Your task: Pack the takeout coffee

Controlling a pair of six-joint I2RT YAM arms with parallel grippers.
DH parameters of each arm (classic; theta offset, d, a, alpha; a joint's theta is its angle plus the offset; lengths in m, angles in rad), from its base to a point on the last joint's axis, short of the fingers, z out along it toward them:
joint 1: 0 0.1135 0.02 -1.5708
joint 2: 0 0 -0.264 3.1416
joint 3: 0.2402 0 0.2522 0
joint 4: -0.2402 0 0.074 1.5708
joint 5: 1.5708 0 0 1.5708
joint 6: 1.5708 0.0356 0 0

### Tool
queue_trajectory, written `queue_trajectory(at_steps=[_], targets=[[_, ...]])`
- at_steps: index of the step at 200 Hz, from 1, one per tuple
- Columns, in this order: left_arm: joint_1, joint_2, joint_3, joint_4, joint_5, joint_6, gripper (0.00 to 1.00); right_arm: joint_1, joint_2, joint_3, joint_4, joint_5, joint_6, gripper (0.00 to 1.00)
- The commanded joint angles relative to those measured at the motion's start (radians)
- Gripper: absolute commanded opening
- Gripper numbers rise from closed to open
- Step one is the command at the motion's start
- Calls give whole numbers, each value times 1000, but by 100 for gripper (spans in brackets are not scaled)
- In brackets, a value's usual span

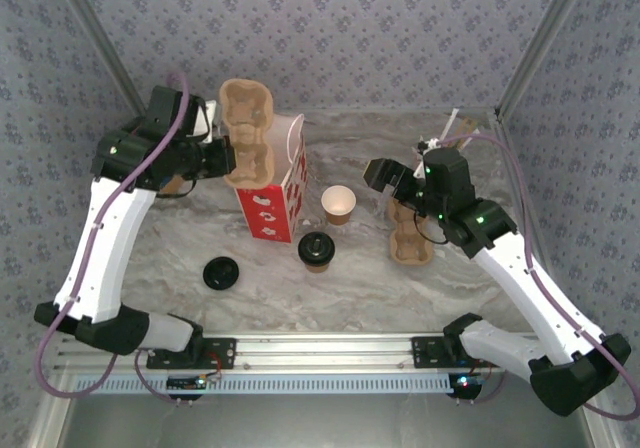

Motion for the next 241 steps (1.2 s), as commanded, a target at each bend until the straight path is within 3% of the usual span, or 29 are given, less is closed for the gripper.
queue_trajectory(at_steps=[1, 31, 104, 172, 241], targets=[[4, 36, 42, 6, -46, 17, 9, 7, -9, -1, 11, 27, -9, 100], [-18, 101, 112, -35, -103, 14, 9, 8, -32, -42, 26, 35, 5, 100], [-139, 302, 315, -231, -380, 11, 9, 8, -44, -107, 59, 27, 14, 100], [-207, 368, 344, -309, -486, 1, 9, -6, -43, -135, 76, 19, 11, 100], [-259, 401, 338, -340, -506, 21, 9, -23, -59, -171, 88, 1, 10, 100]])
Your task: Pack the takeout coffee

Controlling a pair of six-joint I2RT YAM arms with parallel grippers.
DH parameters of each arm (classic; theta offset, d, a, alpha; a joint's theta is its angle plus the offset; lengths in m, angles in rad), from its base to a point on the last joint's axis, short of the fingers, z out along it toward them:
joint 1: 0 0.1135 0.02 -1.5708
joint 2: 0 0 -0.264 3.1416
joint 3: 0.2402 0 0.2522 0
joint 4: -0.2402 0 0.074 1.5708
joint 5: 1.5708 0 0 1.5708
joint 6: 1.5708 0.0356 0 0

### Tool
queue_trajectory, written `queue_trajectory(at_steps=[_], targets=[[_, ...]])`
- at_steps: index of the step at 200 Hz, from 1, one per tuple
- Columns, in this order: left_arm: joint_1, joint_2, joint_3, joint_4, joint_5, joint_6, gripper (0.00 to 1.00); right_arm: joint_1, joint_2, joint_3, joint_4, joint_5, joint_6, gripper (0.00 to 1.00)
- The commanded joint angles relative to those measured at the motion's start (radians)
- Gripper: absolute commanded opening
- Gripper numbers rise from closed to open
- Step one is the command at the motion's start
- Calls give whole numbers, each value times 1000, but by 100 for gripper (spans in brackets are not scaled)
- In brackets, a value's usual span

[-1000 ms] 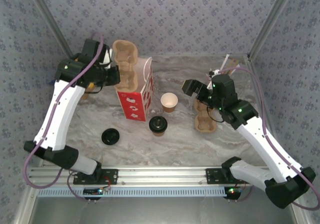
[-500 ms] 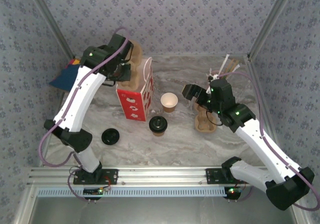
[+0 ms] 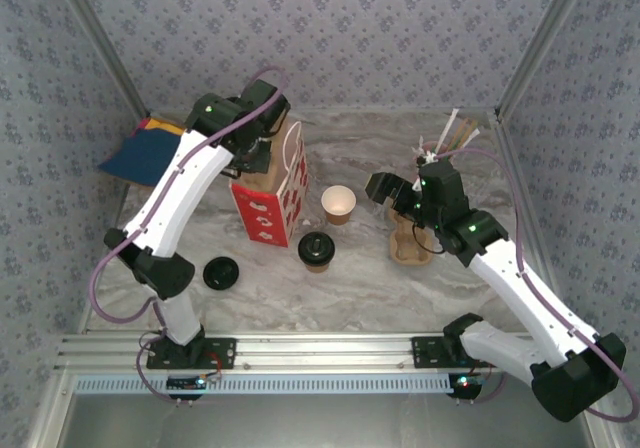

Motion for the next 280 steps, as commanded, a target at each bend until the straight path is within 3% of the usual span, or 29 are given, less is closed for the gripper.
queue_trajectory(at_steps=[1, 132, 197, 251, 280], targets=[[-20, 6, 23, -48, -31, 20, 9, -7, -23, -16, 20, -12, 6, 100], [-41, 15, -117, -8, -53, 116, 9, -17, -44, -38, 24, -19, 14, 100], [-41, 59, -127, -17, 3, 93, 9, -18, -49, -45, 18, -14, 18, 100], [-88, 21, -138, 6, -119, 70, 9, -22, -49, -60, 24, -11, 25, 100], [-82, 26, -145, -1, -54, 76, 9, -22, -45, -63, 29, -15, 27, 100]])
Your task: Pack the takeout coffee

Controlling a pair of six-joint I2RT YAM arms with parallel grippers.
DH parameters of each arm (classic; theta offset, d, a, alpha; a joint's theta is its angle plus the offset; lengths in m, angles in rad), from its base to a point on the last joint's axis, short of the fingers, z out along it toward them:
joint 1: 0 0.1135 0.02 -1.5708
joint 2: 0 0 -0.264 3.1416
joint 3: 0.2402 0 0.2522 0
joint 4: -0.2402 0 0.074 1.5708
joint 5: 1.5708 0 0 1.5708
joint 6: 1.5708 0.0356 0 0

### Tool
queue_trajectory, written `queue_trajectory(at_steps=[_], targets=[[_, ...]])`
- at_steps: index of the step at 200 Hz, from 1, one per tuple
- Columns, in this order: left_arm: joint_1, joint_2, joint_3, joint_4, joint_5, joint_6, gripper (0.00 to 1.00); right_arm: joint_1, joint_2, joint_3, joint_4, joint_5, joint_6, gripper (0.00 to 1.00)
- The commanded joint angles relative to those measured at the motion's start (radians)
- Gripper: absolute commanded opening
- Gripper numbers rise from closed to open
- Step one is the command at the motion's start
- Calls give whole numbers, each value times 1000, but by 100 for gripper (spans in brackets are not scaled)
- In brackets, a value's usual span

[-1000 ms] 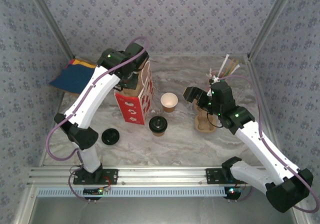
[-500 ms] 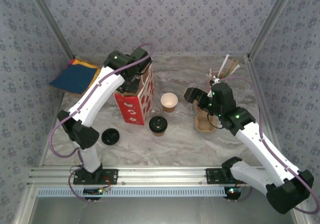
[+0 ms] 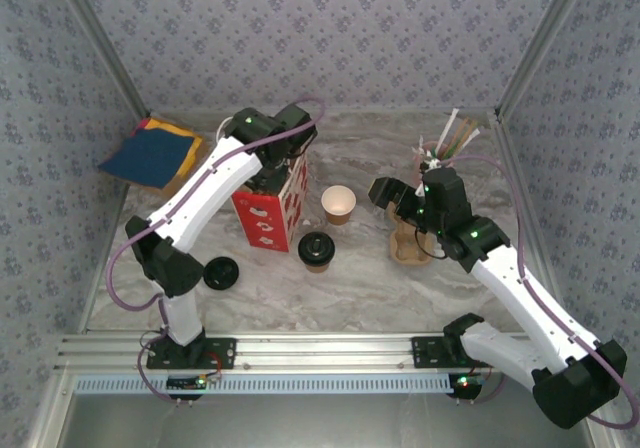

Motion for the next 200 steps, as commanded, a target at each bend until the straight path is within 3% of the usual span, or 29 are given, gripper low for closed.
queue_trajectory(at_steps=[1, 71, 106, 200], targets=[[2, -17, 5, -15, 14, -6, 9, -5, -8, -7, 13, 0, 16, 100], [65, 1, -8, -17, 192, -34, 10, -6, -22, -15, 1, 3, 19, 100], [124, -23, -17, 14, 358, -42, 10, -7, -30, -21, 2, 4, 22, 100], [224, -49, -109, 91, 588, -58, 11, -7, -45, -39, 2, 5, 29, 100]])
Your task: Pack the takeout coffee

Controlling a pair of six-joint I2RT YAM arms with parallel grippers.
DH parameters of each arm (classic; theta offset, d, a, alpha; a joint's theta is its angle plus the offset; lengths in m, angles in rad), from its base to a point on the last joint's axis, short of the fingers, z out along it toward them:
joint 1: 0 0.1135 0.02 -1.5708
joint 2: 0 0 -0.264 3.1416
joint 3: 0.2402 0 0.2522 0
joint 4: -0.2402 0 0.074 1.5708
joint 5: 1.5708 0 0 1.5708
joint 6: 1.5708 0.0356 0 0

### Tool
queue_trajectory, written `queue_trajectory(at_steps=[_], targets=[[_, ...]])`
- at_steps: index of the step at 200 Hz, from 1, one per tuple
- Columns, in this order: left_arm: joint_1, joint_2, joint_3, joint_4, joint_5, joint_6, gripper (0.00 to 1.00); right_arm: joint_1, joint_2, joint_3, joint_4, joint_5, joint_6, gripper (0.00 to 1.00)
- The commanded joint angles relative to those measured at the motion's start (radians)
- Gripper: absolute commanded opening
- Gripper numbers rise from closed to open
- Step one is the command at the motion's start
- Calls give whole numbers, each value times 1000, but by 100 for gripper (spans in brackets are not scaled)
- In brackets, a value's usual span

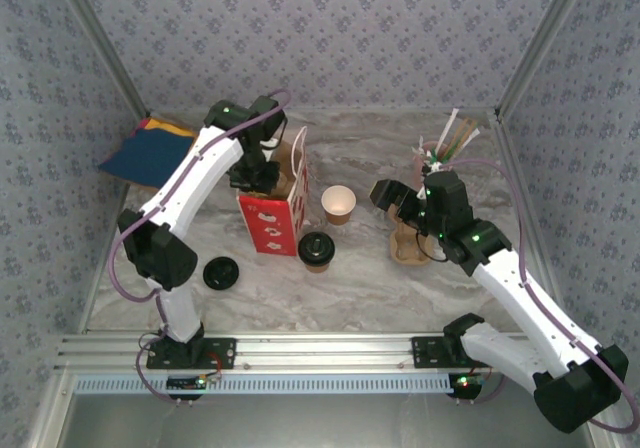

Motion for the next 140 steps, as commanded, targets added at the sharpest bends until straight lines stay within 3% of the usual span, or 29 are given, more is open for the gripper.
queue_trajectory(at_steps=[1, 51, 140], targets=[[26, -52, -23, 36, 115, -18, 11, -6, -19, -14, 0, 5, 13, 100], [75, -97, -120, 109, 220, -33, 11, -6, -21, -26, 10, 6, 21, 100], [100, -119, -216, 174, 267, -47, 12, 0, -11, -22, 15, 1, 27, 100]])
